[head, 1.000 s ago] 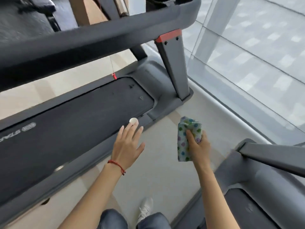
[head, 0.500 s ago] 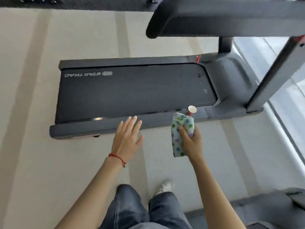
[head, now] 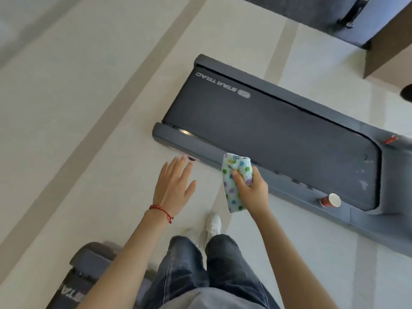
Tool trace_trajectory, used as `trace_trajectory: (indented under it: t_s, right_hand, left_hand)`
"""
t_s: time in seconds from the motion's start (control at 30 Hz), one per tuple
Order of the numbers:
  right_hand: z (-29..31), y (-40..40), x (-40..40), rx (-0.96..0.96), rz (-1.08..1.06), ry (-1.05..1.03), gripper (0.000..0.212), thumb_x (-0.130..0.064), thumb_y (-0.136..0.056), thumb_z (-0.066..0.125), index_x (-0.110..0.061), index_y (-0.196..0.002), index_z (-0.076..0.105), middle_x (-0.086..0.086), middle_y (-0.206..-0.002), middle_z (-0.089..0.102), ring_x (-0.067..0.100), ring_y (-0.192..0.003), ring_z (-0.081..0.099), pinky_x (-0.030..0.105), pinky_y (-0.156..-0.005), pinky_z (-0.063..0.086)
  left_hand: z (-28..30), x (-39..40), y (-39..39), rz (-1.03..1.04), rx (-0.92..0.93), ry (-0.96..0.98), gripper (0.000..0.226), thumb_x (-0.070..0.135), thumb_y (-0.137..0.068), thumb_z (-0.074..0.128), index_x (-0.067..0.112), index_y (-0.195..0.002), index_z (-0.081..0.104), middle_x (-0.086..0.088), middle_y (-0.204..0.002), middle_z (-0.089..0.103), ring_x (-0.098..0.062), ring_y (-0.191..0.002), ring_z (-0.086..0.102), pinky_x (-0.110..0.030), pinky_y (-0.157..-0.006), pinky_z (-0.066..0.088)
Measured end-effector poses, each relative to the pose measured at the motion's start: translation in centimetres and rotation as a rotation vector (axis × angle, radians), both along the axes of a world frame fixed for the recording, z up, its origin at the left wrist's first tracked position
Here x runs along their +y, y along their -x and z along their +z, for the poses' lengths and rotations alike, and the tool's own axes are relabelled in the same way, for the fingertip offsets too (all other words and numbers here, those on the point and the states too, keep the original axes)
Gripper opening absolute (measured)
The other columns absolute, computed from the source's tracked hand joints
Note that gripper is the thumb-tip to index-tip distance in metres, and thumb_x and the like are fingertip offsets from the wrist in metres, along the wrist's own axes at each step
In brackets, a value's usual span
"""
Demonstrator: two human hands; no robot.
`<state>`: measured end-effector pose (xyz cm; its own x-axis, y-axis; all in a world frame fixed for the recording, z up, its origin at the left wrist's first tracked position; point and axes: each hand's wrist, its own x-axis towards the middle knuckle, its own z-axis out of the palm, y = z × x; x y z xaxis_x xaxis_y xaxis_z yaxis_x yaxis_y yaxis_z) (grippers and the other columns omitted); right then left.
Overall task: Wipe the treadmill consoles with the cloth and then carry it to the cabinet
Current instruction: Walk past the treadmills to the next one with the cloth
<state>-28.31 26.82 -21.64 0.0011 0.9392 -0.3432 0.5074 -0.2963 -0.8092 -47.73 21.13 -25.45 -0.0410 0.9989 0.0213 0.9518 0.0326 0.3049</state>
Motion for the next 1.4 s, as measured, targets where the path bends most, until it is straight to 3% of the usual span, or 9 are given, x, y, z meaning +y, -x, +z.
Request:
trace_trajectory:
  t_s: [0.1,0.23,0.37,0.7,1.13,1.4]
  right_hand:
    - [-0.5,4.0,1.6,-0.026,0.142,0.015,0.017,-0.035,-0.087,0.058,-0.024,-0.096,0.050,-0.006,-0.087,0.059,0.013,-0.079,0.061,0.025,-0.065,0.052]
    - [-0.9,9.9,4.5,-0.052,0.326,0.015,0.018,-0.036,-0.087,0.057,-0.022,-0.093,0.048,-0.003,-0.087,0.059,0.014,-0.077,0.061,0.027,-0.065,0.053]
    - [-1.4,16.3,7.9,-0.045,0.484,0.008,0.018,-0.034,-0.087,0.058,-0.020,-0.093,0.049,0.000,-0.087,0.061,0.020,-0.079,0.063,0.036,-0.070,0.056]
    - [-1.1,30.4,14.4,0.031,0.804,0.019,0.015,-0.030,-0.087,0.060,-0.020,-0.094,0.051,0.000,-0.087,0.061,0.016,-0.078,0.062,0.033,-0.071,0.055]
    - [-3.8,52.1,20.9,0.036,0.825,0.101,0.019,-0.033,-0.087,0.058,-0.017,-0.097,0.053,0.004,-0.092,0.064,0.019,-0.083,0.063,0.034,-0.071,0.055]
    - [-3.7,65.1,26.9,0.073,0.736,0.100,0.023,-0.034,-0.087,0.059,-0.013,-0.096,0.054,0.004,-0.086,0.064,0.019,-0.077,0.063,0.034,-0.067,0.054]
  left_hand:
    - [-0.1,-1.3,3.1,0.150,-0.009,0.025,0.049,0.024,-0.080,0.068,0.000,-0.121,0.057,-0.023,-0.127,0.054,-0.040,-0.116,0.052,-0.055,-0.093,0.040]
    - [-0.7,-2.8,7.3,0.356,-0.033,0.058,0.047,0.036,-0.094,0.047,0.001,-0.125,0.054,-0.022,-0.131,0.052,-0.038,-0.120,0.049,-0.054,-0.096,0.038]
    - [-1.2,-2.8,11.4,0.535,-0.054,0.088,0.055,0.037,-0.090,0.033,0.000,-0.124,0.055,-0.022,-0.130,0.052,-0.039,-0.118,0.050,-0.056,-0.095,0.037]
    - [-0.5,0.4,20.4,0.834,-0.053,0.051,0.069,0.046,-0.099,0.011,0.000,-0.123,0.056,-0.021,-0.129,0.053,-0.039,-0.119,0.050,-0.055,-0.097,0.036]
    - [-2.0,7.2,41.6,0.820,-0.024,0.110,0.069,0.046,-0.099,0.009,0.002,-0.121,0.057,-0.020,-0.128,0.054,-0.037,-0.118,0.050,-0.055,-0.096,0.037]
    - [-1.5,14.1,56.3,0.697,0.043,0.077,0.055,0.041,-0.095,0.028,0.002,-0.122,0.057,-0.020,-0.129,0.053,-0.038,-0.119,0.050,-0.057,-0.096,0.038]
